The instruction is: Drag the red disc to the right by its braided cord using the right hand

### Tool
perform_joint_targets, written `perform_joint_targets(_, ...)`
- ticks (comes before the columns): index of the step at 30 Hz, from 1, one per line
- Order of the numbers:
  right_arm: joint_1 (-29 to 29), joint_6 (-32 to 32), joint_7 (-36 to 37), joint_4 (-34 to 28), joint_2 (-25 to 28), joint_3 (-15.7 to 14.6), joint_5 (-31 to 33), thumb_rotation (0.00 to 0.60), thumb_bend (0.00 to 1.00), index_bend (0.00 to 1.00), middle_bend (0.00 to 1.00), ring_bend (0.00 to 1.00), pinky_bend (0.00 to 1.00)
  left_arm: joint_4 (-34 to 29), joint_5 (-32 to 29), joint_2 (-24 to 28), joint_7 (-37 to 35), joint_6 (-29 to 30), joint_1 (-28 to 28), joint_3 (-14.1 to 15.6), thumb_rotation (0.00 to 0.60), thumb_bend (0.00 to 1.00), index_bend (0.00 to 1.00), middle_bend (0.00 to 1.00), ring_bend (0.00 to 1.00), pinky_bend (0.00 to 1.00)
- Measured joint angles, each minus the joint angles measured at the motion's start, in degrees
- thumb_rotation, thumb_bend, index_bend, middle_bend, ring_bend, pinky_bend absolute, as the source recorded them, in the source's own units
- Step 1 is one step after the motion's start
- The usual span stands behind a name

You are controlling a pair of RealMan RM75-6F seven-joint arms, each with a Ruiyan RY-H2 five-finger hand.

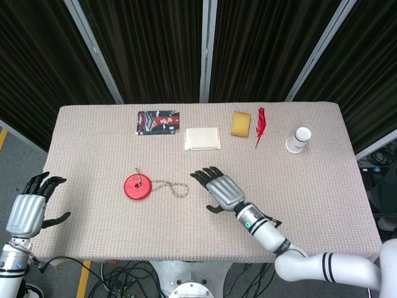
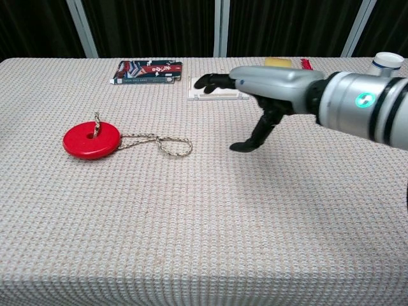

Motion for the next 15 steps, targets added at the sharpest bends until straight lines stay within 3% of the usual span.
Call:
perform_joint_targets(8, 8.6, -2.0, -3.2, 6.8, -8.2, 1.2, 10.8, 0.600, 0.17, 0.00, 0.15, 0.00, 0.00, 0.9, -0.5, 0.2, -1.1, 0.2, 0.4, -0.2, 0.600, 0.00, 0.24, 0.23, 0.10, 0.14)
perform_joint_targets(15, 12.1, 0.6, -6.0, 10.4, -12.5, -0.6, 15.1, 0.600, 0.17, 0.00, 0.18, 0.00, 0.00, 1.9, -0.8, 0.4, -2.5, 0.6, 0.8, -0.2, 0.600, 0.00, 0.24, 0.23, 0.10, 0.14)
